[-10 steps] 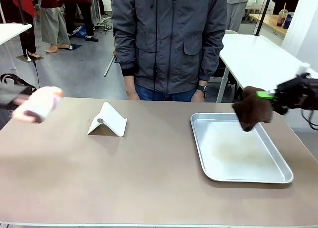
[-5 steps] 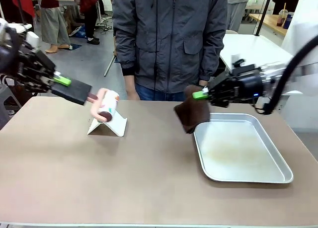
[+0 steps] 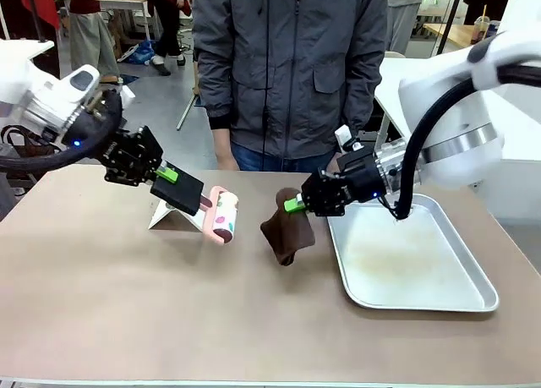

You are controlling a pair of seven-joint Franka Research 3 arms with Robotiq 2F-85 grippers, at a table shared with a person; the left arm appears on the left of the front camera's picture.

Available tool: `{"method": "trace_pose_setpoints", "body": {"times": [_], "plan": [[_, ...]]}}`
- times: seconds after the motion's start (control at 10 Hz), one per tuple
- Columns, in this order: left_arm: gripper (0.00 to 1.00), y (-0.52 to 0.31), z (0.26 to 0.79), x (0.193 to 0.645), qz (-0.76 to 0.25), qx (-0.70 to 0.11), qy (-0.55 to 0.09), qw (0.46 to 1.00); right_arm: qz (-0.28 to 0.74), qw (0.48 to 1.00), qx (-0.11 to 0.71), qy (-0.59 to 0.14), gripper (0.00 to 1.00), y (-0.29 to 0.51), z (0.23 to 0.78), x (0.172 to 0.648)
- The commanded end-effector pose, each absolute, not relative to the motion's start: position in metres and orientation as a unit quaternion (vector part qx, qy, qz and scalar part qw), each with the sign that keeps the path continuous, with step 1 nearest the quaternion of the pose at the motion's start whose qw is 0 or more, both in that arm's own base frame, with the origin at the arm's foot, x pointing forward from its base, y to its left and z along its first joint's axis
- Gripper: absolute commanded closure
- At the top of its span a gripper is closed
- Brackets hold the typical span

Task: Clean the surface of the table.
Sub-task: Return the Lint Roller and towel to their original positions.

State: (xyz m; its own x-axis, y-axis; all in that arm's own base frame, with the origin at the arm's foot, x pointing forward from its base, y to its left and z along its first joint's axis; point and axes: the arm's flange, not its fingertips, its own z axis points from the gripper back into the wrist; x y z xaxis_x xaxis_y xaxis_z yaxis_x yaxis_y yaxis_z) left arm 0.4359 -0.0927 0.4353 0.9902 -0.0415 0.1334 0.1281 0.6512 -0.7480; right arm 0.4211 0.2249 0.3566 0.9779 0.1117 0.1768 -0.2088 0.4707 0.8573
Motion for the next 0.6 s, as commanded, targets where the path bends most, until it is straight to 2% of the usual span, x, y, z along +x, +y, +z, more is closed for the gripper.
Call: {"method": "trace_pose_setpoints", "body": {"times": [0.0,0.1,0.4,0.5], "plan": [[0.78,-0.088,0.43,0.434,-0.052,-0.435,0.021,0.899,0.115,0.842,0.523,-0.065,0.89,0.223,0.358,0.43],[0.78,-0.093,0.435,0.436,-0.047,-0.415,-0.052,0.907,0.094,0.856,0.506,-0.048,0.89,0.225,0.357,0.421],[0.78,-0.095,0.426,0.436,-0.048,-0.417,-0.035,0.907,0.096,0.856,0.506,-0.047,0.89,0.223,0.349,0.424],[0.78,-0.107,0.424,0.443,-0.034,-0.39,-0.054,0.919,0.051,0.878,0.469,-0.082,0.89,0.225,0.347,0.44]]}}
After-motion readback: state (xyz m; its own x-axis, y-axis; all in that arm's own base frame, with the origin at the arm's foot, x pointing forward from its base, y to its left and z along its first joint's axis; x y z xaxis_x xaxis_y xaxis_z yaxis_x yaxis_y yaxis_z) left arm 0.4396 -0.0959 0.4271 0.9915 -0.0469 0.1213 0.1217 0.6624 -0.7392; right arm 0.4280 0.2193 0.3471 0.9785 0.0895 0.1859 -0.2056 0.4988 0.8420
